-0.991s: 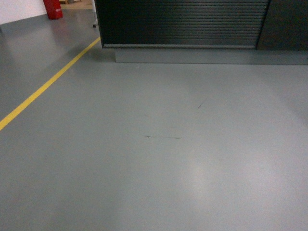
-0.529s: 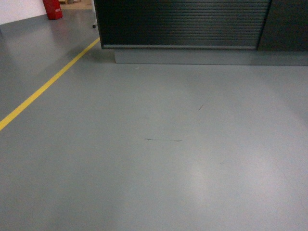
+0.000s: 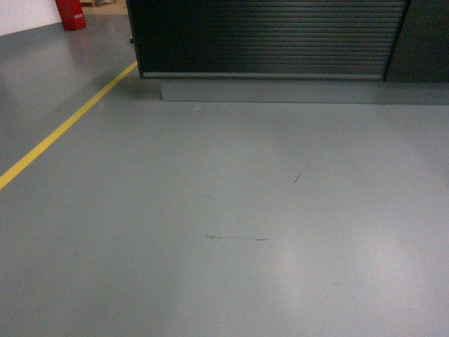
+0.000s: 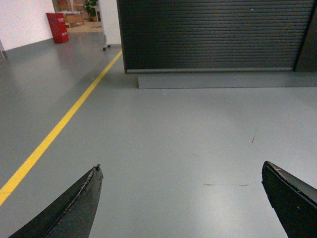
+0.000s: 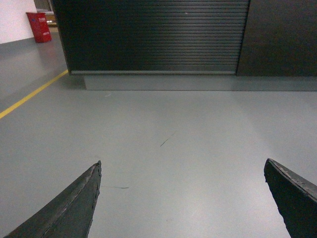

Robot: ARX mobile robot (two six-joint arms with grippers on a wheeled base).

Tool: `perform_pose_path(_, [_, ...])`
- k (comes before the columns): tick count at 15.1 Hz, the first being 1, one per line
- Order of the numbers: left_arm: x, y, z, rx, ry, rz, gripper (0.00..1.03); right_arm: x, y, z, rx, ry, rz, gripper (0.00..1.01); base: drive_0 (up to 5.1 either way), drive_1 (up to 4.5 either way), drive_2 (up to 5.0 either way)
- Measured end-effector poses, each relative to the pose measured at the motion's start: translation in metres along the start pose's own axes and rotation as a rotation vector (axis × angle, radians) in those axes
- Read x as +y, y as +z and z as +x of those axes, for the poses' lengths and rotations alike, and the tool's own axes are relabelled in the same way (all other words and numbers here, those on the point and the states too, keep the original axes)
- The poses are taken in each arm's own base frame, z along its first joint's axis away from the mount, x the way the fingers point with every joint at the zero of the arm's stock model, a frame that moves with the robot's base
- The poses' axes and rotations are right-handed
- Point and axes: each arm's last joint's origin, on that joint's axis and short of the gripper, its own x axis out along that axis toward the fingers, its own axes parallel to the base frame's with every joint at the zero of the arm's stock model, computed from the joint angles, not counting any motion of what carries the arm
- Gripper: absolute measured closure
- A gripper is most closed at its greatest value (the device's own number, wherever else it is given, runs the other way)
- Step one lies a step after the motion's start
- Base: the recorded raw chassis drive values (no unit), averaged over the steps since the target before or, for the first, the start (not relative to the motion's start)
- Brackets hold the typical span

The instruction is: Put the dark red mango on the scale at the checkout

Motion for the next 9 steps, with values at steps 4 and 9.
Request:
perform_pose_path(4, [0.0,0.0003,0.0,-0.003,0.0,0.0,0.05,0.0,0.0006,0.0,-0.006,0.0,0.0,0.03,0.1,4.43,-4.2])
perform_pose_path(9, [0.0,0.0002,0.0,-0.002,0.0,0.0,0.05,0.0,0.0001,0.0,-0.001,0.0,0.0,0.03,0.0,4.32,-4.3])
